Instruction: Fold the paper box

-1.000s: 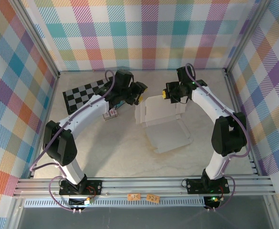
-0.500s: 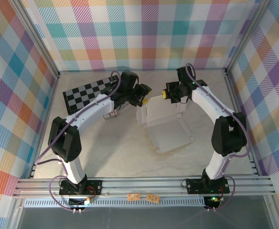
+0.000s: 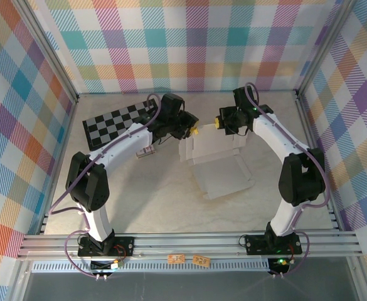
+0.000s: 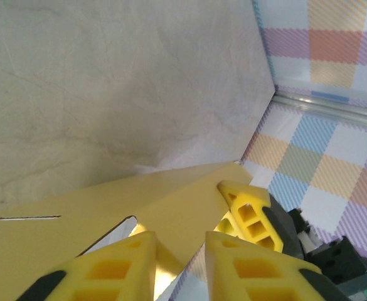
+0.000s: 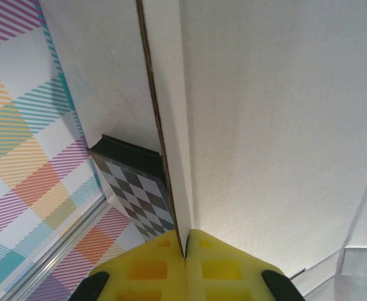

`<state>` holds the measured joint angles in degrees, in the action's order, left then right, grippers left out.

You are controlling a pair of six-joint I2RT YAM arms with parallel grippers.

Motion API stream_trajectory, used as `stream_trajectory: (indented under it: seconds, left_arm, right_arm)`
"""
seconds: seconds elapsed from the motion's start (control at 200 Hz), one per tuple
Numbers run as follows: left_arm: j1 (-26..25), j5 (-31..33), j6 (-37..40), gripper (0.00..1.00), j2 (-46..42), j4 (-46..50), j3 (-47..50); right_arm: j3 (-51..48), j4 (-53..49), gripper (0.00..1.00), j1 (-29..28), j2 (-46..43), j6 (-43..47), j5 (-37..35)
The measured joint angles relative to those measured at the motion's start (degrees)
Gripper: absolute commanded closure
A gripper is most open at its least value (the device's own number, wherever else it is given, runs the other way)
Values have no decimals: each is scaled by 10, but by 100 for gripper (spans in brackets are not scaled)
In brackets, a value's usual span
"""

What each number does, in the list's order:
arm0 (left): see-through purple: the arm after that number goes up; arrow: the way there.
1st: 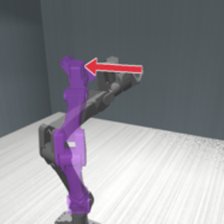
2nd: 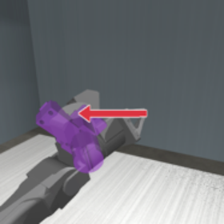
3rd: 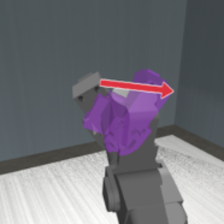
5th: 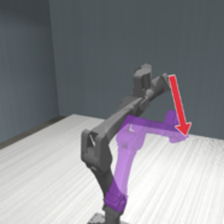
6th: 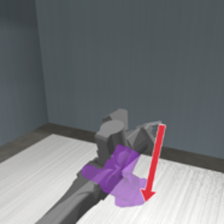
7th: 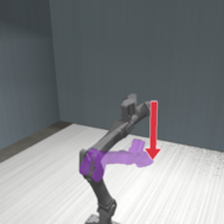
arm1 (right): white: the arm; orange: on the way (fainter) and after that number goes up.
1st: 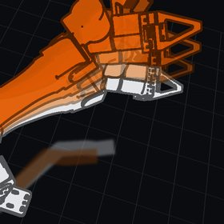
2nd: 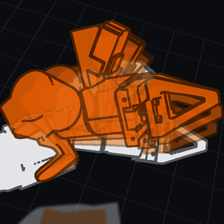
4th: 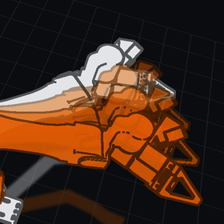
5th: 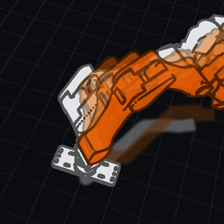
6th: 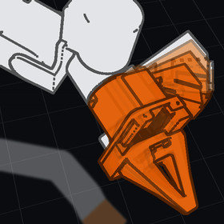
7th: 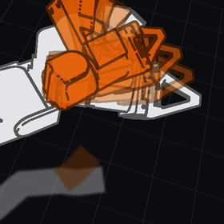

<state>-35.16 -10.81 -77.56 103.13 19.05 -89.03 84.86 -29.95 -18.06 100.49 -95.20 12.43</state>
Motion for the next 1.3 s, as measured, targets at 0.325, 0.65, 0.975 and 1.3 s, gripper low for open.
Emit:
stream_trajectory:
  seconds: [0.325, 0.65, 0.975, 1.3]
  left_arm:
    - [21, 15, 69, 55, -77, -45, 52]
    - [116, -16, 89, 98, -234, -185, 354]
    - [82, -49, 14, 91, -60, -473, 479]
    - [57, -51, -35, 84, -24, -607, 458]
  right_arm:
    - [-17, 0, 100, 8, -29, -12, 14]
    - [-17, -5, 100, 58, -50, -77, 33]
    - [-17, -3, 100, 68, -51, -140, 37]
    - [-15, 4, 100, 69, -51, -166, 37]
